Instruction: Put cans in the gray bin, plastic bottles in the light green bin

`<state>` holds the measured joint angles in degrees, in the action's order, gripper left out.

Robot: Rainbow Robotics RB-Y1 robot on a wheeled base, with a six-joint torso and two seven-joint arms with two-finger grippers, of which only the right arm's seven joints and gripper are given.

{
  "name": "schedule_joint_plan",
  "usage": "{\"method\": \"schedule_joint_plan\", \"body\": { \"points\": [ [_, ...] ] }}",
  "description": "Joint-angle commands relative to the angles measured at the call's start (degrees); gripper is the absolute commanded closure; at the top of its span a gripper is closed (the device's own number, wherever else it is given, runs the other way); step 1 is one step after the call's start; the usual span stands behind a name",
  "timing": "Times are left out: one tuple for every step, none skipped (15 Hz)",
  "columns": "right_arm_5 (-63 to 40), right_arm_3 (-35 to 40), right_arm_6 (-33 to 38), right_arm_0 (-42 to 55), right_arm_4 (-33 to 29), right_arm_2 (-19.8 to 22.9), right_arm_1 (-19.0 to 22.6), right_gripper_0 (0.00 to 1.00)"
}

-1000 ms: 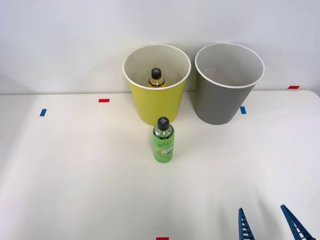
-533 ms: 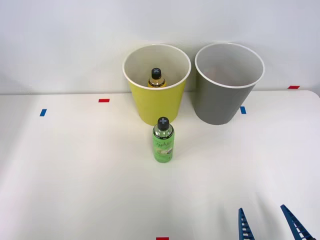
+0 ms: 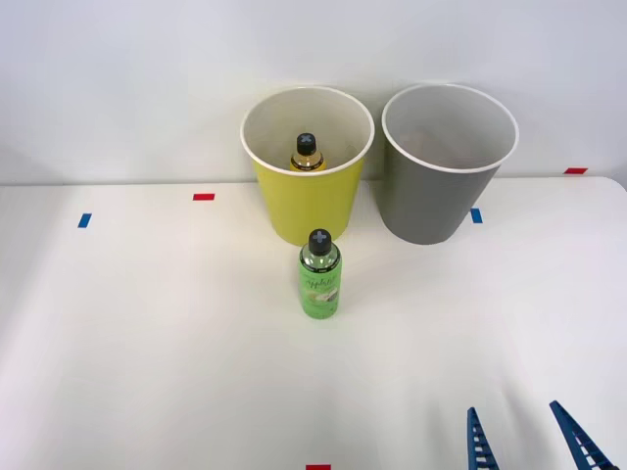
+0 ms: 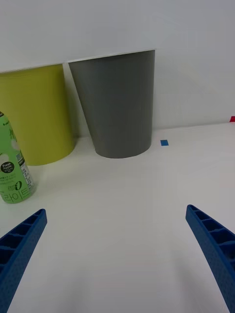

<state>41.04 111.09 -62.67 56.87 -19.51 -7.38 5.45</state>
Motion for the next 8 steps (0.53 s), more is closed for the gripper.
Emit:
{"method": "schedule_joint_plan", "body": {
  "points": [
    [0.0,0.0,0.0,0.0,0.0,0.0,0.0,0.02],
    [0.0,0.0,0.0,0.0,0.0,0.0,0.0,0.01],
    [0.0,0.0,0.0,0.0,0.0,0.0,0.0,0.01],
    [0.0,0.0,0.0,0.0,0.0,0.0,0.0,0.02],
    [0.0,0.0,0.0,0.0,0.0,0.0,0.0,0.01],
    [0.0,0.0,0.0,0.0,0.0,0.0,0.0,0.01],
    [0.0,0.0,0.0,0.0,0.0,0.0,0.0,0.01],
    [0.0,0.0,0.0,0.0,0.0,0.0,0.0,0.02]
  ]
}}
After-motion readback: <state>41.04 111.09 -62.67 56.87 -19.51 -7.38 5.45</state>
